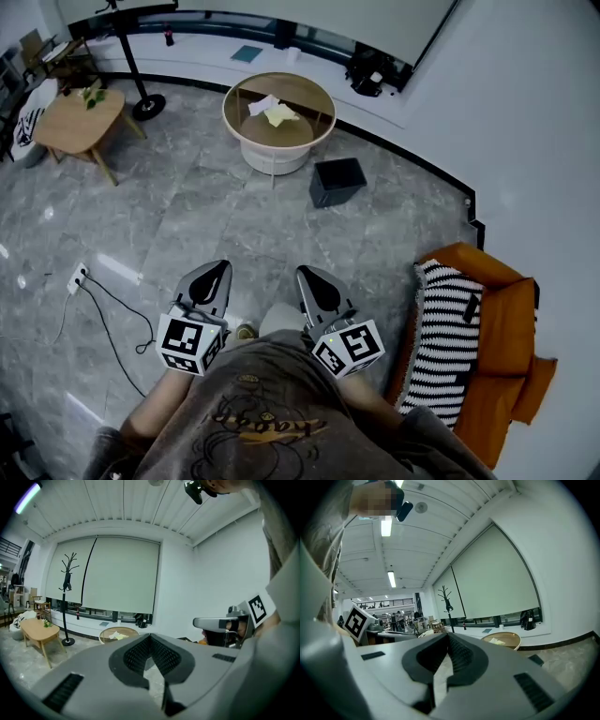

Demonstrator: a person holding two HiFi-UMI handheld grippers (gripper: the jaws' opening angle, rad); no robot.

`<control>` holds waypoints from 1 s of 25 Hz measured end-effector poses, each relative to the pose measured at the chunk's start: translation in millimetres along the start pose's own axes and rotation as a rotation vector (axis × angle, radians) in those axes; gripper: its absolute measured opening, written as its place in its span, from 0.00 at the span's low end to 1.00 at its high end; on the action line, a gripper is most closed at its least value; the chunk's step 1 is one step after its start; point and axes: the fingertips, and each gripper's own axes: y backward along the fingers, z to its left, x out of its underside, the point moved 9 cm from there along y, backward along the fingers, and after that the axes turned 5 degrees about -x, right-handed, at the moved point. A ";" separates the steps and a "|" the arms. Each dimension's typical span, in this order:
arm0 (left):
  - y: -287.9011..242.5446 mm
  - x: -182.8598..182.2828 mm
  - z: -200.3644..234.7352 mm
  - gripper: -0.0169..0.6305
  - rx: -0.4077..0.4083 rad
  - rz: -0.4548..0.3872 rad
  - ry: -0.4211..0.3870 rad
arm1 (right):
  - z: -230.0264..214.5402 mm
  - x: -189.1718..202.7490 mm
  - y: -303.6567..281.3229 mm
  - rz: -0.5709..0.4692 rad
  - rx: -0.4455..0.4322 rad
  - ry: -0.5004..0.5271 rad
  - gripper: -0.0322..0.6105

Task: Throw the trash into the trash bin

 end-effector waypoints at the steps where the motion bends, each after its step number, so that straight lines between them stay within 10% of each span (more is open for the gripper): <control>1: 0.6 0.5 4.0 0.06 0.006 -0.002 -0.005 | 2.1 1.4 -2.1 0.001 0.007 0.000 0.08; 25: -142.1 -47.1 93.5 0.06 0.015 -0.010 0.036 | -99.7 -27.7 -149.1 0.028 0.011 0.000 0.08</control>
